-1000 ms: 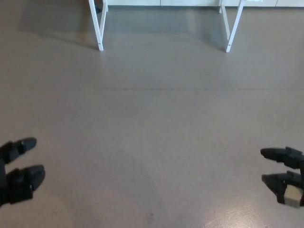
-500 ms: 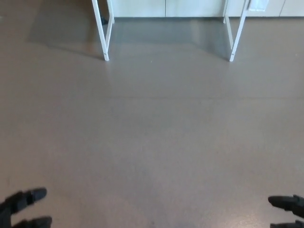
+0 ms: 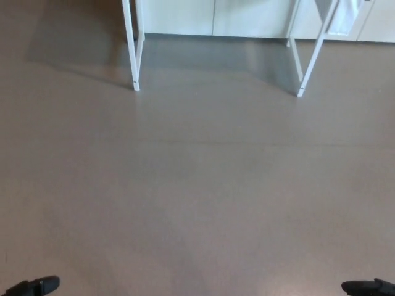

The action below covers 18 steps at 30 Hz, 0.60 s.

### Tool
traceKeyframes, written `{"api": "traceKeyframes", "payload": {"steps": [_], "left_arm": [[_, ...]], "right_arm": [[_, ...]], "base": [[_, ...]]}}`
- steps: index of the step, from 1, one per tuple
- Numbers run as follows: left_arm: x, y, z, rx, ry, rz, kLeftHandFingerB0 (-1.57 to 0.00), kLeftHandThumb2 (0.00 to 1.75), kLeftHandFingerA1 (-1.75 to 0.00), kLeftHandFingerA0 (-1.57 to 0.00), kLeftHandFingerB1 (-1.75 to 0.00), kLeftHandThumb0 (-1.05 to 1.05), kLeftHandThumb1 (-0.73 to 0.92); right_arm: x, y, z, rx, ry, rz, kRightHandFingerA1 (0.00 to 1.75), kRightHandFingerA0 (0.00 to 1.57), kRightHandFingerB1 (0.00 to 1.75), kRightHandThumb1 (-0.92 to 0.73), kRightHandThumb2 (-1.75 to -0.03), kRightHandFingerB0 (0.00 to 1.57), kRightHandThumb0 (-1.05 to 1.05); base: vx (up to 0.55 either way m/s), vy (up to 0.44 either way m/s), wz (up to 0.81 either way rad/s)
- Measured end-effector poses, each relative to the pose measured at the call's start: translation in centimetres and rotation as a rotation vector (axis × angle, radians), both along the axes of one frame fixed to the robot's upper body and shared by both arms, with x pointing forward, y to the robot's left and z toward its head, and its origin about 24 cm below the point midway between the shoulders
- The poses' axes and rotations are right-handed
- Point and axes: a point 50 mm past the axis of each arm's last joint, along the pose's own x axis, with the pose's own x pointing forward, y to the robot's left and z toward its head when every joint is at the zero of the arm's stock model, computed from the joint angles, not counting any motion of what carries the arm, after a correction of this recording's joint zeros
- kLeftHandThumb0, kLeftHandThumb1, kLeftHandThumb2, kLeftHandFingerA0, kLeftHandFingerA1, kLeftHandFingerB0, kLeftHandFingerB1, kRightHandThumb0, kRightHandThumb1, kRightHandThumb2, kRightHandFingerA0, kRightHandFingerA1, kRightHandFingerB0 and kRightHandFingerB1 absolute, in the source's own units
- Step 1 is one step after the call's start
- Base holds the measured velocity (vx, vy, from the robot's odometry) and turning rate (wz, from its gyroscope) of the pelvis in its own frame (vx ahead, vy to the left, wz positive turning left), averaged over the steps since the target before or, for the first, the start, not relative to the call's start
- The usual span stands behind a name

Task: The robot walk towards a table in front and then clicks the light switch button using the right hand's index finger

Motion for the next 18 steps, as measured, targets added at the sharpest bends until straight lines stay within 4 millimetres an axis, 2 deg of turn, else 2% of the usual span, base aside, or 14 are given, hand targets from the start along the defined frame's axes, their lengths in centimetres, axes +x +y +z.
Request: {"api": "traceKeyframes", "payload": {"steps": [4,10,18], "left_arm": [[-0.3,0.01,-0.12,0.0,0.009,0.001,-0.16,0.92,-0.56,-0.28,-0.5,-0.02,0.52],[-0.42,-0.41,-0.38,-0.012,0.013,-0.003,-0.17,0.91,-0.58,-0.33,-0.5,-0.03,0.51],[-0.51,-0.41,-0.46,-0.014,0.018,-0.007,-0.18,0.9,-0.58,-0.33,-0.51,-0.02,0.5]], "right_arm": [[-0.13,0.03,-0.08,-0.007,-0.001,0.009,0.62,0.72,0.5,-0.61,-0.55,0.56,-0.18],[-0.18,-0.41,-0.01,-0.032,0.003,0.018,0.61,0.72,0.51,-0.61,-0.55,0.56,-0.18],[-0.03,-0.48,0.15,-0.049,-0.005,0.035,0.62,0.72,0.51,-0.61,-0.55,0.56,-0.18]], "base": [[0.18,-0.132,0.1],[0.27,-0.288,0.19],[0.22,-0.011,-0.08]]}}
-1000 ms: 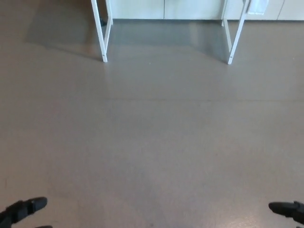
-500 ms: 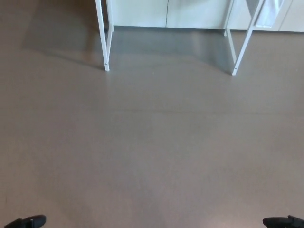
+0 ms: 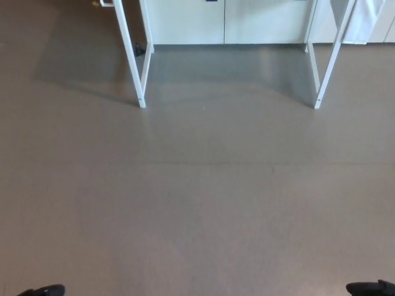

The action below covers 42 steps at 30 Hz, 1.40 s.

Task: The robot walk towards a table in front and then clicks the light switch button using the right hand's index finger

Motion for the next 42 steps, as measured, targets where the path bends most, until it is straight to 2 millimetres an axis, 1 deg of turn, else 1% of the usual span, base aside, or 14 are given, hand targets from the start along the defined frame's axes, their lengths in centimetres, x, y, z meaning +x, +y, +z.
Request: {"api": "traceKeyframes", "payload": {"steps": [5,7,9,12,17,20,22,28,33,36,39,42], "left_arm": [[-0.15,-0.11,-0.14,-0.002,0.007,0.0,-0.18,0.91,-0.59,-0.34,-0.51,-0.01,0.51],[-0.01,0.21,0.09,0.011,0.001,-0.001,-0.18,0.91,-0.58,-0.34,-0.51,-0.01,0.51],[0.07,0.2,0.12,0.011,-0.001,-0.002,-0.18,0.92,-0.57,-0.32,-0.5,-0.01,0.52],[-0.01,0.14,0.1,0.011,0.001,-0.005,-0.17,0.92,-0.58,-0.33,-0.5,0.0,0.52],[-0.16,0.1,0.06,0.012,0.005,-0.007,-0.18,0.91,-0.59,-0.34,-0.51,0.0,0.52],[-0.28,0.1,-0.07,0.015,0.012,-0.007,-0.19,0.9,-0.59,-0.35,-0.51,-0.03,0.49],[0.01,-0.18,-0.07,0.009,0.002,-0.015,-0.2,0.9,-0.59,-0.36,-0.51,-0.02,0.49],[-0.2,-0.16,-0.11,0.012,0.004,-0.015,-0.19,0.9,-0.59,-0.35,-0.51,-0.02,0.49],[-0.33,-0.1,-0.24,0.011,0.008,-0.014,-0.19,0.9,-0.59,-0.36,-0.51,-0.01,0.5],[-0.02,-0.03,-0.08,0.016,-0.002,-0.02,-0.19,0.9,-0.59,-0.35,-0.51,0.0,0.5],[0.09,0.11,0.08,0.023,-0.009,-0.021,-0.19,0.91,-0.59,-0.35,-0.51,0.0,0.51],[0.12,0.07,0.17,0.024,-0.014,-0.023,-0.19,0.91,-0.59,-0.35,-0.51,0.01,0.5]], "right_arm": [[-0.19,-0.04,-0.08,-0.001,0.006,-0.001,0.61,0.72,0.51,-0.61,-0.55,0.56,-0.18],[0.16,0.29,0.03,0.005,-0.006,0.013,0.61,0.72,0.51,-0.61,-0.55,0.56,-0.18],[0.18,0.36,0.04,0.006,-0.009,0.017,0.62,0.72,0.51,-0.61,-0.55,0.56,-0.19],[-0.03,0.35,-0.05,0.006,-0.003,0.016,0.63,0.74,0.51,-0.61,-0.55,0.57,-0.19],[0.01,0.39,0.01,0.003,-0.006,0.02,0.63,0.74,0.52,-0.61,-0.55,0.57,-0.18],[-0.03,0.53,-0.17,0.005,0.001,0.023,0.64,0.76,0.53,-0.6,-0.56,0.59,-0.18],[0.17,0.11,0.09,-0.012,-0.011,0.026,0.65,0.77,0.53,-0.59,-0.57,0.6,-0.17],[0.18,0.08,0.03,-0.018,-0.012,0.03,0.66,0.77,0.53,-0.59,-0.57,0.6,-0.18],[0.01,0.1,-0.05,-0.021,-0.007,0.031,0.66,0.77,0.53,-0.6,-0.56,0.6,-0.16],[0.11,0.31,-0.09,-0.017,-0.01,0.036,0.65,0.77,0.53,-0.6,-0.56,0.6,-0.18],[0.42,0.53,0.12,-0.016,-0.026,0.045,0.65,0.77,0.53,-0.6,-0.56,0.6,-0.17],[0.19,0.54,0.04,-0.015,-0.02,0.045,0.66,0.78,0.53,-0.59,-0.56,0.59,-0.17]], "base": [[0.29,0.21,-0.22],[0.31,0.301,-0.28],[0.28,0.148,0.03],[0.27,0.095,0.06],[0.27,-0.049,0.12],[0.39,-0.184,0.28],[0.37,-0.153,0.57],[0.3,-0.08,-0.05],[0.32,0.107,-0.21],[0.42,0.121,-0.53],[0.38,0.146,-0.01],[0.3,0.086,0.08]]}}
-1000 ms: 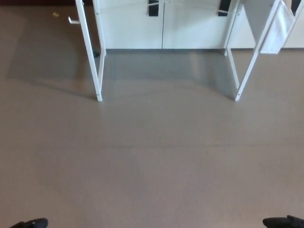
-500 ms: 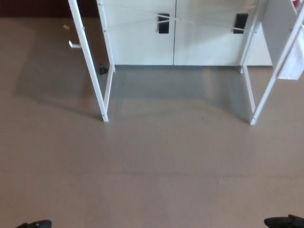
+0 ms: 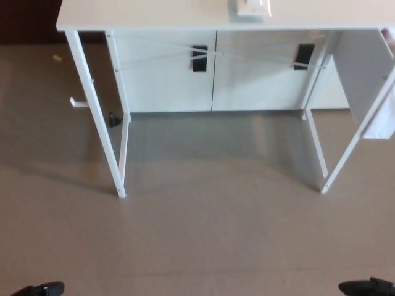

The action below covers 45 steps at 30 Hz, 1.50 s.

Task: The robot walk towards a table in front and then clicks the light switch button using the right hand's index finger

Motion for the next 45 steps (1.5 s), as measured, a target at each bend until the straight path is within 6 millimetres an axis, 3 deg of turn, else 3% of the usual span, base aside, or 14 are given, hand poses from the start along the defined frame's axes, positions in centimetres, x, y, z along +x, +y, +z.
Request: {"api": "traceKeyframes", "payload": {"steps": [12,24,25,28,29,30,31,33,34,45], "left_arm": [[-0.2,-0.5,-0.2,-0.006,0.003,0.001,-0.2,0.91,-0.6,-0.38,-0.51,0.02,0.51],[-3.4,-3.7,-1.5,-0.048,0.033,0.006,-0.25,0.91,-0.6,-0.38,-0.53,0.03,0.51],[-3.5,-3.9,-1.5,-0.043,0.023,0.007,-0.34,0.61,-0.5,-0.47,-0.42,0.04,0.72],[-3.9,-4.6,-1.4,-0.03,0.004,0.009,-0.33,0.6,-0.49,-0.46,-0.41,0.01,0.72],[-4.1,-4.8,-1.5,-0.027,0.003,0.01,-0.24,0.91,-0.59,-0.36,-0.53,0.01,0.52],[-4.2,-5.0,-1.5,-0.021,0.001,0.012,-0.24,0.91,-0.59,-0.36,-0.53,0.01,0.52],[-4.3,-5.1,-1.5,-0.017,-0.001,0.013,-0.34,0.6,-0.49,-0.47,-0.42,0.02,0.72],[-4.4,-5.2,-1.5,-0.007,-0.008,0.02,-0.33,0.61,-0.5,-0.46,-0.42,0.04,0.73],[-4.3,-5.2,-1.5,-0.002,-0.015,0.026,-0.23,0.92,-0.58,-0.34,-0.53,0.04,0.53],[-3.1,-5.3,-1.3,0.009,-0.057,0.047,-0.23,0.92,-0.6,-0.36,-0.53,0.04,0.52]], "right_arm": [[0.1,-0.4,0.0,-0.011,0.0,-0.004,0.66,0.78,0.52,-0.59,-0.56,0.59,-0.18],[-2.2,-0.8,-0.5,-0.03,0.059,-0.001,0.62,0.75,0.51,-0.6,-0.56,0.58,-0.18],[-2.2,-0.7,-0.4,-0.026,0.054,0.005,0.61,0.74,0.52,-0.6,-0.55,0.58,-0.19],[-2.0,-0.4,-0.3,-0.022,0.04,0.018,0.62,0.74,0.52,-0.6,-0.55,0.58,-0.19],[-2.0,-0.4,-0.3,-0.022,0.038,0.02,0.62,0.75,0.51,-0.6,-0.55,0.58,-0.2],[-2.1,-0.4,-0.3,-0.02,0.038,0.022,0.62,0.75,0.51,-0.6,-0.55,0.58,-0.2],[-2.2,-0.3,-0.3,-0.019,0.037,0.024,0.62,0.75,0.51,-0.59,-0.55,0.58,-0.2],[-2.2,-0.3,-0.3,-0.017,0.035,0.027,0.62,0.74,0.52,-0.6,-0.55,0.58,-0.2],[-2.3,-0.3,-0.3,-0.016,0.036,0.03,0.62,0.74,0.52,-0.59,-0.55,0.58,-0.2],[-2.0,-0.2,0.0,-0.022,0.015,0.041,0.64,0.74,0.52,-0.59,-0.55,0.58,-0.19]], "base": [[0.33,-0.18,0.22],[0.25,0.049,-0.06],[0.43,0.224,-0.06],[0.19,0.085,0.06],[0.13,-0.005,0.1],[0.09,-0.016,0.08],[0.08,-0.064,0.08],[0.09,-0.102,0.05],[0.04,-0.154,0.09],[0.12,-0.2,0.17]]}}
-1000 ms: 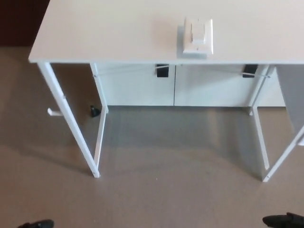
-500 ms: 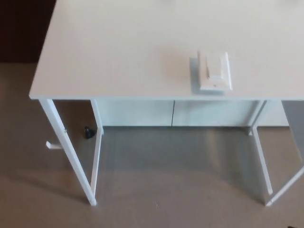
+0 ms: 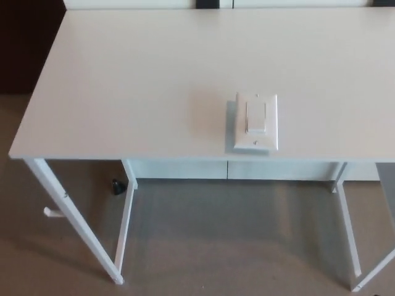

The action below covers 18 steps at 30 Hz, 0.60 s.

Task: The robot walk towards a table in front and then clicks the light switch button using the right hand's index finger

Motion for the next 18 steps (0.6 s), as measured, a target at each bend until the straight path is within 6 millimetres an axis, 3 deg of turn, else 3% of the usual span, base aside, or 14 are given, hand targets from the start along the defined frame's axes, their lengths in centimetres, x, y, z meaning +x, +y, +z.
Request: {"api": "traceKeyframes", "payload": {"steps": [11,18], "left_arm": [[-0.1,2.6,-0.1,0.065,0.017,-0.006,-0.25,0.91,-0.6,-0.38,-0.53,0.04,0.5],[-0.2,2.8,-0.1,0.073,0.016,-0.016,-0.24,0.9,-0.6,-0.37,-0.53,0.03,0.5]], "right_arm": [[0.2,0.6,0.0,0.016,-0.008,0.005,0.63,0.74,0.52,-0.6,-0.56,0.57,-0.19],[0.1,0.8,0.0,0.017,-0.006,0.01,0.62,0.73,0.51,-0.6,-0.55,0.58,-0.2]], "base": [[0.16,0.173,-0.07],[0.01,0.016,0.01]]}}
